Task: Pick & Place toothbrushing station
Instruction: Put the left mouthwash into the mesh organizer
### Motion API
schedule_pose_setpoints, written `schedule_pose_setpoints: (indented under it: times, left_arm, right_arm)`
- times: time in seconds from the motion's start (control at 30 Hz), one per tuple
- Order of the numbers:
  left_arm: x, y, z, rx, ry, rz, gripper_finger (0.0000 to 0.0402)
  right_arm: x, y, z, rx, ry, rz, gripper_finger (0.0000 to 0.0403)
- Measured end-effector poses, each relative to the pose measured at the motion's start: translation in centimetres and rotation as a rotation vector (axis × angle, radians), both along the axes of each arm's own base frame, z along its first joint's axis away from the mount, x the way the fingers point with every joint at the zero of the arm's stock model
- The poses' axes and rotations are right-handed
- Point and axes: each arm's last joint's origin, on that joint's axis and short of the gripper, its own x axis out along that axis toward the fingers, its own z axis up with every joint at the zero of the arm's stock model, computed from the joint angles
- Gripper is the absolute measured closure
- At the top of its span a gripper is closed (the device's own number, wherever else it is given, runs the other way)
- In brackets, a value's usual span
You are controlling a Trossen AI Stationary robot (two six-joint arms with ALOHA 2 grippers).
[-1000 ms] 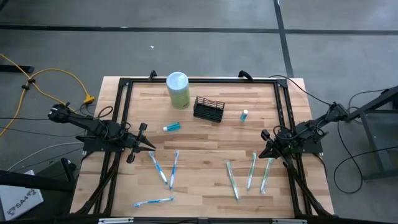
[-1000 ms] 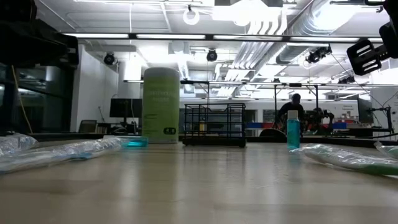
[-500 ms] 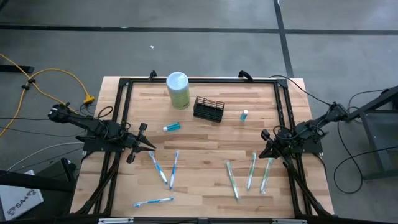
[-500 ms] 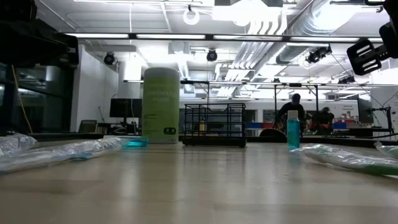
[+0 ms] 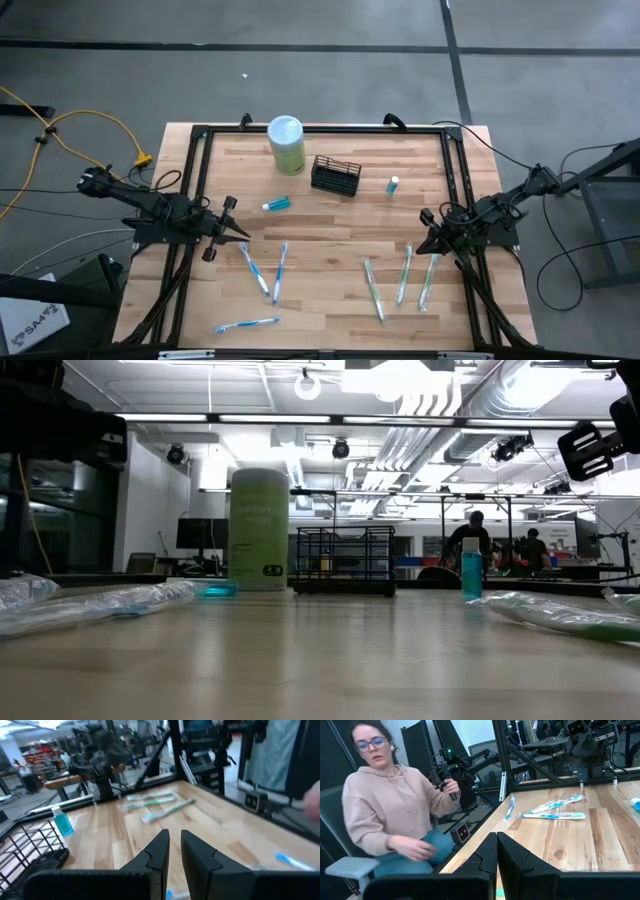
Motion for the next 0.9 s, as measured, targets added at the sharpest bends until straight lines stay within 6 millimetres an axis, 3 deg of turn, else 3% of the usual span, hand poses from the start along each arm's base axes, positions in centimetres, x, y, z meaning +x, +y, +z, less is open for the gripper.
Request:
schedule_pose_setpoints:
  times: [0.33, 0.9]
  left_arm:
    - [0.01, 0.01, 0.12, -0.217, 0.053, 0.011, 0.0360]
    - [0.04, 0.09, 0.23, -0.427, 0.098, 0.042, 0.0360]
  right_arm:
    - [0.00, 0.00, -0.01, 0.000, 0.000, 0.001, 0.0401]
    - [0.01, -0.01, 0.08, 0.004, -0.007, -0.003, 0.0401]
